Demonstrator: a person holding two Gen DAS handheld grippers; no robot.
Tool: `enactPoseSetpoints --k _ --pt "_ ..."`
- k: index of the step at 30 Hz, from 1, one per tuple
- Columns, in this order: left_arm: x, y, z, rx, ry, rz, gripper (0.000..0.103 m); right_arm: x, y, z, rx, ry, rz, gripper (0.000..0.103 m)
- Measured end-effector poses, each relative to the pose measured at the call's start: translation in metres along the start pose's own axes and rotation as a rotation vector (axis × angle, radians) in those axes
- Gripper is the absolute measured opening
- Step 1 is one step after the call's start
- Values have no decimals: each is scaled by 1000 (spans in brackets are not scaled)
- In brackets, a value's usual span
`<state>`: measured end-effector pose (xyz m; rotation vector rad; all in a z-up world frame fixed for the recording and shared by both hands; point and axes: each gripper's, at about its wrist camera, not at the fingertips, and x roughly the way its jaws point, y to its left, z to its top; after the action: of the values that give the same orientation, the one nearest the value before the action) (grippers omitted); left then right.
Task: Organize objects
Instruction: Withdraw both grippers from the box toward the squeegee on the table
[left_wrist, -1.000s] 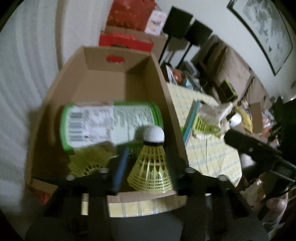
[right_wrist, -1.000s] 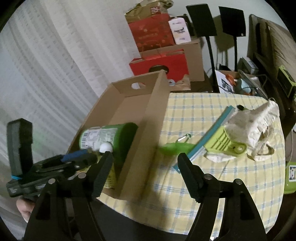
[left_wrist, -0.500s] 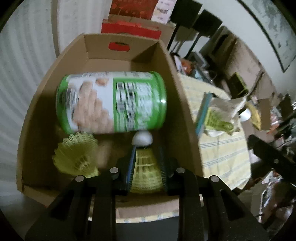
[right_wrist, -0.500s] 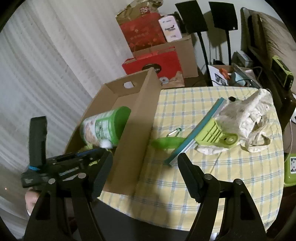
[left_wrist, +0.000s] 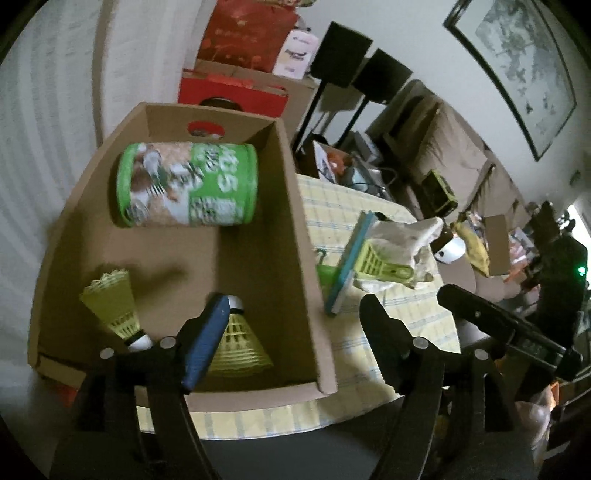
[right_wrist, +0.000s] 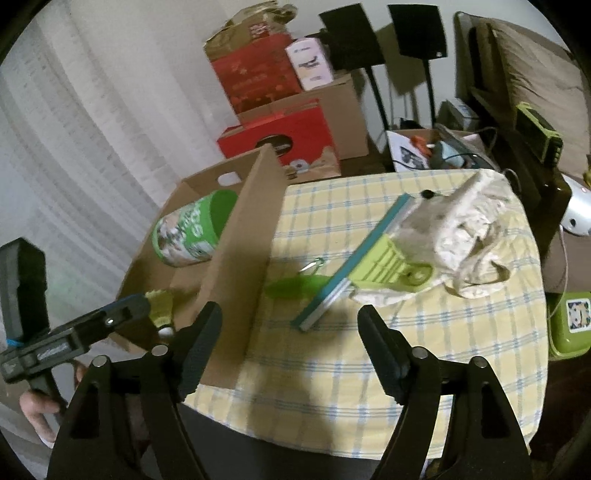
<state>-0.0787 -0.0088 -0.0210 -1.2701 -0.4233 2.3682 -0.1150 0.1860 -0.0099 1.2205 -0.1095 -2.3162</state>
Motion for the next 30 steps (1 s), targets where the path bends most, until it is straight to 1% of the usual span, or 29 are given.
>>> enactPoseSetpoints --k 1,3,4,12,17,22,27,30 --pt "2 -3 0 0 6 -9 70 -2 -4 0 3 -3 -15 81" --pt "7 -7 -1 -5 18 -38 75 -4 -9 1 6 -5 -37 82" --pt "10 -10 -1 -8 23 -50 75 -6 -14 1 12 -7 -47 83" --pt "22 -42 -5 52 45 -68 75 -17 -46 0 71 -17 -86 83" --pt "37 -67 -7 109 55 -57 75 -20 -65 -1 98 -15 -109 84" --pt "59 -84 -7 139 90 -57 75 -18 -82 -3 126 -5 -123 84" --pt "84 -95 -6 179 122 -25 75 -11 -97 -1 157 2 -123 84" --pt "101 -100 -6 193 143 -5 75 -4 -104 0 183 9 -106 84"
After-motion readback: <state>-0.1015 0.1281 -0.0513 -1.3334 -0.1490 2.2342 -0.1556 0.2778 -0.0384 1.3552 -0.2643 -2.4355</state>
